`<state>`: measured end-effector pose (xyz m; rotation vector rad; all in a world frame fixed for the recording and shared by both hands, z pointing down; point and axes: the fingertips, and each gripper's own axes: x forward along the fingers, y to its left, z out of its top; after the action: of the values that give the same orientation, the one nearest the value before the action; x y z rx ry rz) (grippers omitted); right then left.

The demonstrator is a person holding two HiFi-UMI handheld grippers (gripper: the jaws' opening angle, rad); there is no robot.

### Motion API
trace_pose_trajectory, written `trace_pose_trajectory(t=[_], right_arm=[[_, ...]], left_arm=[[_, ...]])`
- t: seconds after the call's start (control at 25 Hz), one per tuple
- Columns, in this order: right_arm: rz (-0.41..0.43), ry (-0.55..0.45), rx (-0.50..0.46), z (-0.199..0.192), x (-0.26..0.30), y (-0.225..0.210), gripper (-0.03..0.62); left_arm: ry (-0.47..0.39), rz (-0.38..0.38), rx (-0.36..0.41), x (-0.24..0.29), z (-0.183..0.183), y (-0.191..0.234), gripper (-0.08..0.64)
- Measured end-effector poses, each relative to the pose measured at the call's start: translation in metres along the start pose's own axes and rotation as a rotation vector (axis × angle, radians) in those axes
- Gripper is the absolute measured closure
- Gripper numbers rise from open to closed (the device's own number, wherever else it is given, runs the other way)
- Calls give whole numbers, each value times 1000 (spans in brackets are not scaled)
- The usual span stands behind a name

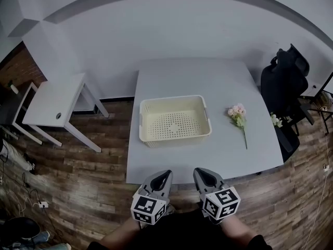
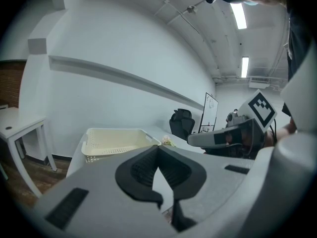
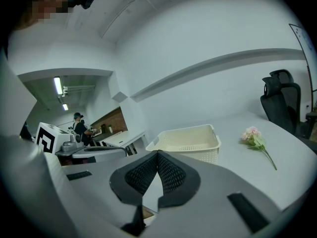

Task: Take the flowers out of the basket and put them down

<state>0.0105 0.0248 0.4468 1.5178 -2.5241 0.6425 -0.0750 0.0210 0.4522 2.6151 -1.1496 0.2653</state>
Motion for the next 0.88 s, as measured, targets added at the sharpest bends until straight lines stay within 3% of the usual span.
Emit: trace_pose_trajectory(t=[0.88], right_arm=[[5,10,-14,-1,0,8,571]], left_arm=[[-3,-2,12,-6,1,0,554]])
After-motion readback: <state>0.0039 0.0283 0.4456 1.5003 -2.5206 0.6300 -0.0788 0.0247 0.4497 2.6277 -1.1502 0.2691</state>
